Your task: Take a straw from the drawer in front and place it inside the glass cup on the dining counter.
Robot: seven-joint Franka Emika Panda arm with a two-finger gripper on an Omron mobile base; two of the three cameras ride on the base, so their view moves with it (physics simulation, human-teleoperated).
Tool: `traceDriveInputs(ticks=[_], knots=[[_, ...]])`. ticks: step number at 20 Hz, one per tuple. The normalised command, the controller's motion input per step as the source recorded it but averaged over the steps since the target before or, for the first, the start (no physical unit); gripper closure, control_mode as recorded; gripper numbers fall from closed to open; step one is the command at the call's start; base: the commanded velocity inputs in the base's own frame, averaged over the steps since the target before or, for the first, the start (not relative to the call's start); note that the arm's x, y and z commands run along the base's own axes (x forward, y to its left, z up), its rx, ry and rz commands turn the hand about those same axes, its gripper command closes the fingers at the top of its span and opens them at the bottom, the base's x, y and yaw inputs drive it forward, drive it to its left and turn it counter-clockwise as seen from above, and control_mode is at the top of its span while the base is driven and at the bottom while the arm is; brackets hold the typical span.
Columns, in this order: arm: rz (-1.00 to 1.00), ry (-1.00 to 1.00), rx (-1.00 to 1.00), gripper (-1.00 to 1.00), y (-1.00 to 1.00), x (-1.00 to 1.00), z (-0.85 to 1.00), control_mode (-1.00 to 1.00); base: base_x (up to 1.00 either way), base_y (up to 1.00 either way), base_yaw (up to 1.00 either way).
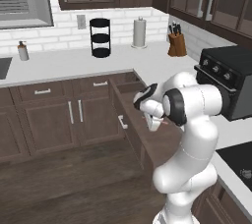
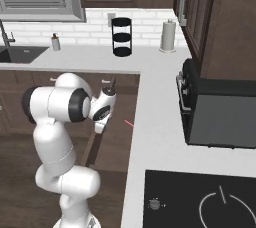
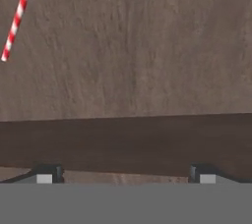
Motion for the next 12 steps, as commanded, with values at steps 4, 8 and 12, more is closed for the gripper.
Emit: traceDriveInputs(ticks=[4,8,12], knots=[[0.00,0.00,0.06,-1.00,0.51,0.00,-0.29,-1.00,0.00,0.00,0.00],[0.01,0.00,0.04,-1.00,0.65,0.00,-0.35,-1.00,0.00,0.00,0.00],[0.03,0.00,0.02,-1.00,0.74,0.00,-0.34,-1.00,0.00,0.00,0.00]])
